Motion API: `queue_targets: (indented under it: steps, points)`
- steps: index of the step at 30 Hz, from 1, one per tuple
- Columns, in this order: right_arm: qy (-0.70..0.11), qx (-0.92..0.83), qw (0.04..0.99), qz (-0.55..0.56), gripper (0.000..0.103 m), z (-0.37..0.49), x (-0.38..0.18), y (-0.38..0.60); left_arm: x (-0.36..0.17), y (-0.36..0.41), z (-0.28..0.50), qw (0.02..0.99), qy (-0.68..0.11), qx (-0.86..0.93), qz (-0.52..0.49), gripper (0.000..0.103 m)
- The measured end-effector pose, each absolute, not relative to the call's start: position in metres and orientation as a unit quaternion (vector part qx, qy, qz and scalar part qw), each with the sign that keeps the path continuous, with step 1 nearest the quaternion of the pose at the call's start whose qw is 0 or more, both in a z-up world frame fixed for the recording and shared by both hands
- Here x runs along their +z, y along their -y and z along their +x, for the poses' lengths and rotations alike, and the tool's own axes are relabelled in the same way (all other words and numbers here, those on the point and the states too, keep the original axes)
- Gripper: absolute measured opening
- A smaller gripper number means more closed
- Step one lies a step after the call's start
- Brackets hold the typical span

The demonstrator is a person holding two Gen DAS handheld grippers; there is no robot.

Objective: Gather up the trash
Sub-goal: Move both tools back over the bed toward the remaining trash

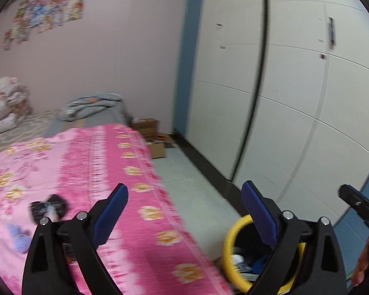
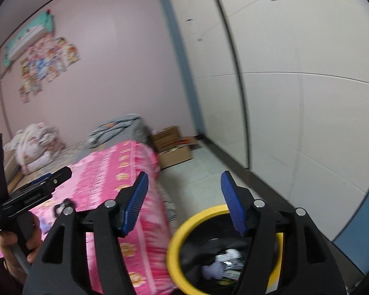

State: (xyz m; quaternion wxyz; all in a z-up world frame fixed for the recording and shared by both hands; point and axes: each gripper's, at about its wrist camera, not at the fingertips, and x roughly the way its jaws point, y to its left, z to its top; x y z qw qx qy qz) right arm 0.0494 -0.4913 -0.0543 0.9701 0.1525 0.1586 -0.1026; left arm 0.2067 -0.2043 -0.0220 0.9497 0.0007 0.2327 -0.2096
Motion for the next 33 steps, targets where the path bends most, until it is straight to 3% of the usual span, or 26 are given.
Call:
queue_targets:
  steps: [9, 20, 33]
  points:
    - [-0.195, 0.031, 0.971, 0.133, 0.067, 0.083, -0.049, 0.401, -0.029, 0.081, 0.215, 0.964, -0.250, -0.085, -0.020, 0.092]
    - [-0.269, 0.161, 0.945, 0.093, 0.068, 0.133, -0.077, 0.281, -0.074, -0.045, 0.237, 0.953, -0.296, 0.024, -0.058, 0.092]
    - [-0.367, 0.239, 0.897, 0.056, 0.068, 0.176, -0.138, 0.189, -0.136, -0.101, 0.276, 0.928, -0.358, 0.055, -0.086, 0.092]
